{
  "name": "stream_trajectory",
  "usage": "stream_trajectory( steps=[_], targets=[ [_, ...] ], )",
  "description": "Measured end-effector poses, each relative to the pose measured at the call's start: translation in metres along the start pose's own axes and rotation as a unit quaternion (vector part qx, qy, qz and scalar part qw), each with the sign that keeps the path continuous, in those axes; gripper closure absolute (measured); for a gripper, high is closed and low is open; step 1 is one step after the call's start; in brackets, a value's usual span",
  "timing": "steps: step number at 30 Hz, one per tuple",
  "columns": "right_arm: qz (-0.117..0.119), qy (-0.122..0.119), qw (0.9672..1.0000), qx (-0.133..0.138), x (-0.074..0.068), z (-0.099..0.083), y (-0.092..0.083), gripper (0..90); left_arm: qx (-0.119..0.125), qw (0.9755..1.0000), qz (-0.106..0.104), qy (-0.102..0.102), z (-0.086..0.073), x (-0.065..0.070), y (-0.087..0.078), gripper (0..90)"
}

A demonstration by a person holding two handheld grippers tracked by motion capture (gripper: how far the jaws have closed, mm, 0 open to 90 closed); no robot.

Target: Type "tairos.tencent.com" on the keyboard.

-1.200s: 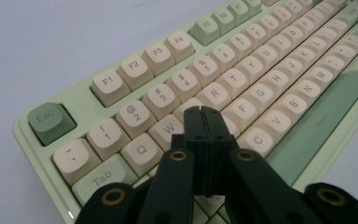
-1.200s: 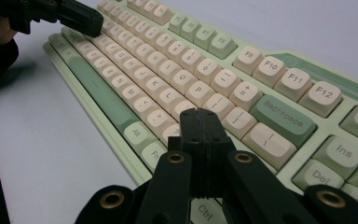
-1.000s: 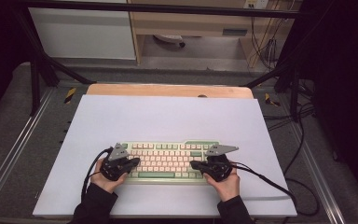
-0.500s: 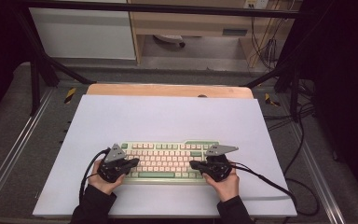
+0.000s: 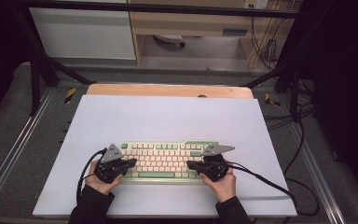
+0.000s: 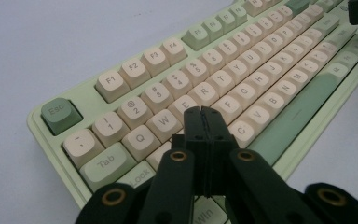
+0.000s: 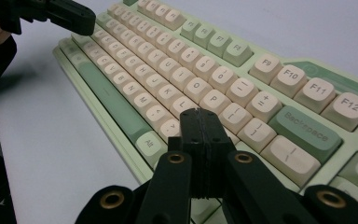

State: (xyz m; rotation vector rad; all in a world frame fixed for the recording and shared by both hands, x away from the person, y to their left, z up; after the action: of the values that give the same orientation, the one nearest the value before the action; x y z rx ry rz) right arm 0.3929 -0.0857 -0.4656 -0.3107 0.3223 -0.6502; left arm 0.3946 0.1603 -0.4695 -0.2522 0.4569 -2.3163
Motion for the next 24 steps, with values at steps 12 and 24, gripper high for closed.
stream_trajectory(
  steps=[12, 24],
  targets=[
    [0.012, -0.005, 0.9999, -0.009, -0.01, -0.001, 0.015, 90.0, 0.002, 1.0, 0.002, -0.003, 0.001, -0.003, -0.002, 90.0],
    [0.017, -0.011, 0.9994, -0.028, -0.016, -0.008, 0.029, 90.0, 0.001, 1.0, 0.0, -0.004, 0.0, -0.002, -0.001, 90.0]
  ],
)
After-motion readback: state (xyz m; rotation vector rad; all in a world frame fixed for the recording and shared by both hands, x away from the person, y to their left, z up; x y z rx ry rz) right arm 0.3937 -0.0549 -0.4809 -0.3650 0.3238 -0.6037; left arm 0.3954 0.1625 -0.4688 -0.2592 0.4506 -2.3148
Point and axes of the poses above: each handheld gripper's, and its own axes: y roughly forward along the jaws, z roughly out of its top, x roughly to its right, the point moved 8 cm from there along y, roughly forward along the jaws, and after that the axes turned 14 degrees about x, right-handed, at the moved point
